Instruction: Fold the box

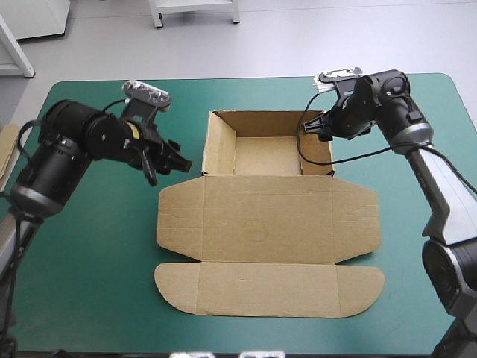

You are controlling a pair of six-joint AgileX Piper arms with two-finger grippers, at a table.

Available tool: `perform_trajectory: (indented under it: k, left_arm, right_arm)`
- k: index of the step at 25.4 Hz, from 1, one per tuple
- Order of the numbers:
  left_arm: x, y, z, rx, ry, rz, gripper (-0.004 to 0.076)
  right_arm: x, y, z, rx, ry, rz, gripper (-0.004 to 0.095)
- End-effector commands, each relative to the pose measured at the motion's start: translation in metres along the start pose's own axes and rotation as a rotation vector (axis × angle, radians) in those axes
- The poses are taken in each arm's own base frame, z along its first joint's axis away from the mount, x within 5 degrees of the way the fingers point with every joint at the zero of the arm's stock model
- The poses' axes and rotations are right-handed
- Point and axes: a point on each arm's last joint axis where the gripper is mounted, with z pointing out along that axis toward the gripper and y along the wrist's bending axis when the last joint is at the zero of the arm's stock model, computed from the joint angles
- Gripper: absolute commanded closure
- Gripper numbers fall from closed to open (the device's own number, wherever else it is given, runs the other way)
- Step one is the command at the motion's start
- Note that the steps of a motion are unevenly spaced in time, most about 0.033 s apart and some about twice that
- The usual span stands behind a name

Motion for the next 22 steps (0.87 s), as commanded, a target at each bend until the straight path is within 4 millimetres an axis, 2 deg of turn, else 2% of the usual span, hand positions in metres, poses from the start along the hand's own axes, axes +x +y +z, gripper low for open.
perform_trajectory:
  k: [1,4,8,9,12,14,18,22]
  left_arm:
    - [0.033,-0.002,-0.021,-0.001,-0.117,-0.024,0.0304]
    - [0.06,-0.003,-0.018,0.0,-0.116,-0.037,0.0304]
    - [0.073,-0.003,-0.013,-0.007,-0.102,-0.037,0.0304]
    - [0.077,-0.003,-0.011,-0.013,-0.093,-0.033,0.0304]
    - [0.085,0.0,-0.004,-0.047,-0.067,-0.015,0.0304]
    - [0.09,0.0,0.0,-0.048,-0.059,-0.013,0.0304]
    - [0.094,-0.001,0.0,-0.039,-0.074,-0.021,0.0304]
    - [0.094,-0.001,-0.005,-0.041,-0.102,-0.021,0.0304]
  right_arm:
    - [-0.011,-0.004,0.006,-0.002,-0.061,0.022,0.0362]
    - [-0.009,-0.008,0.042,-0.026,0.016,0.057,0.0381]
    - [-0.006,-0.006,0.062,-0.039,0.072,0.06,0.0493]
    - [-0.005,-0.007,0.066,-0.039,0.082,0.056,0.0582]
    - [-0.005,-0.007,0.068,-0.04,0.082,0.025,0.0764]
    - [-0.006,-0.007,0.068,-0.033,0.072,0.003,0.093]
    - [-0.006,-0.013,0.068,0.032,0.069,-0.032,0.0921]
    - [-0.006,-0.027,0.065,0.113,0.077,-0.058,0.0921]
